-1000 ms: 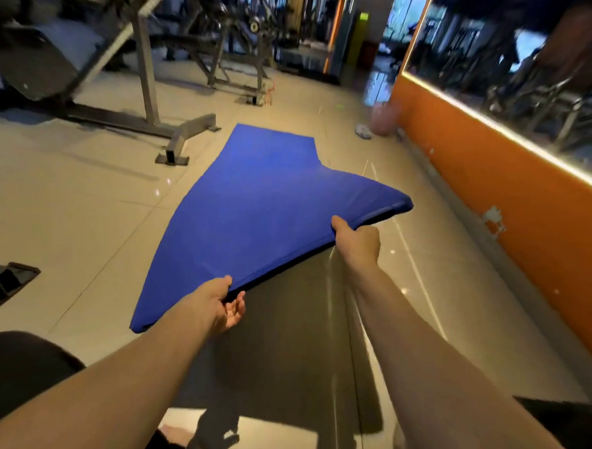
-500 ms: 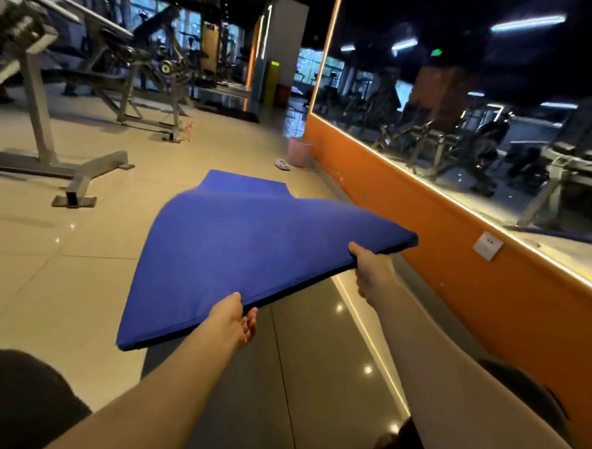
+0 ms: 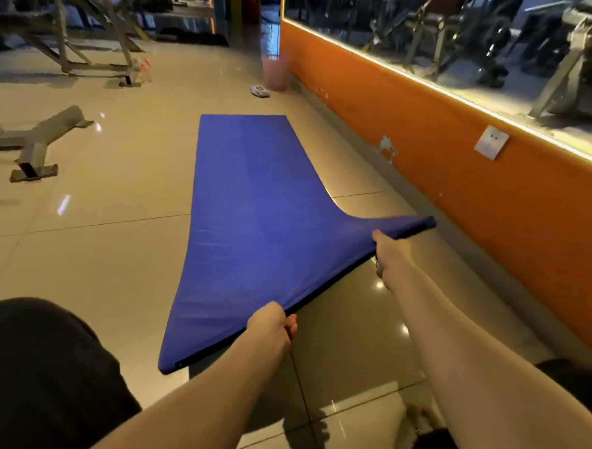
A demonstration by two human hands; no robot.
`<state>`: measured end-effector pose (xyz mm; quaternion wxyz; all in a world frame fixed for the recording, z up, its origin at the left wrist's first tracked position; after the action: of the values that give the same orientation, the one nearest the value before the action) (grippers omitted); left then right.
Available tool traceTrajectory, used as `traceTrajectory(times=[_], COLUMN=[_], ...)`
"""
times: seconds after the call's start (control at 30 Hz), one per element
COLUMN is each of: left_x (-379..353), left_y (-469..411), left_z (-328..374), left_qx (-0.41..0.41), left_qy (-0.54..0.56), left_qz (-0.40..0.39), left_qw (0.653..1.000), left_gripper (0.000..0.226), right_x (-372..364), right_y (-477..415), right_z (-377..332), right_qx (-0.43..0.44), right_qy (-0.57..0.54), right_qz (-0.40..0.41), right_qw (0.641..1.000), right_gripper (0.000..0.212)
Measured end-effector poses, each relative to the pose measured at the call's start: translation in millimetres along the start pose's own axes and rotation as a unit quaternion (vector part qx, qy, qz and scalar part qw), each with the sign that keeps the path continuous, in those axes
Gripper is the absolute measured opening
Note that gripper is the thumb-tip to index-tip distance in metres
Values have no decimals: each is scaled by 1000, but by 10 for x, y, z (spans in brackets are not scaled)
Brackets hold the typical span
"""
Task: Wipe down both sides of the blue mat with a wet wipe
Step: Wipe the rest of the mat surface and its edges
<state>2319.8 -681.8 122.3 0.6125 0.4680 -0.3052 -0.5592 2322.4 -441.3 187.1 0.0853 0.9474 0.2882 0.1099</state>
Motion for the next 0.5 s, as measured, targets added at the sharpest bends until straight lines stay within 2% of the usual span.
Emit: traceTrajectory(times=[0.07,0.13,0.23,0.3,0.37,0.43,0.5], left_x=[-140,-282,-542,-713,-848,-909,-929], left_y=[-42,-49,-20,19,13,-72,-185], left_z=[-153,-264,-414,-528,-646,-707,-741], left_qx=[37,66,106,115,113,107,102], left_qy=[-16,-36,-45,-49,-51,-59,-65], left_qz=[-21,-34,-63,-79,-85,-72,-56], left_qw=[999,997,991,989,989,990,991], left_gripper=[18,32,38,38,39,38,34], right_x=[35,110,393,653,876,950,891], right_y=[11,74,33,-65,-190,-296,-361], right_z=[-165,-317,-350,-233,-53,156,445], right_qx=[69,124,156,122,69,12,-58], right_qy=[8,-11,-13,-31,-28,-14,-26], right_qz=[16,24,88,153,183,161,104], right_qw=[997,992,984,980,980,987,993], right_gripper=[36,19,14,31,44,53,51])
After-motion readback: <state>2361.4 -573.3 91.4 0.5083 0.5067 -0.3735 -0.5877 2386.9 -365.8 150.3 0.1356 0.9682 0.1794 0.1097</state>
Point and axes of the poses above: each hand's wrist, its own y-axis away from the middle knuckle, its own x-axis out of the back of the hand, z = x × y, the point moved 3 cm from there along -y, towards the middle knuckle, and after that the axes turned 9 degrees about x, right-handed, at the moved point
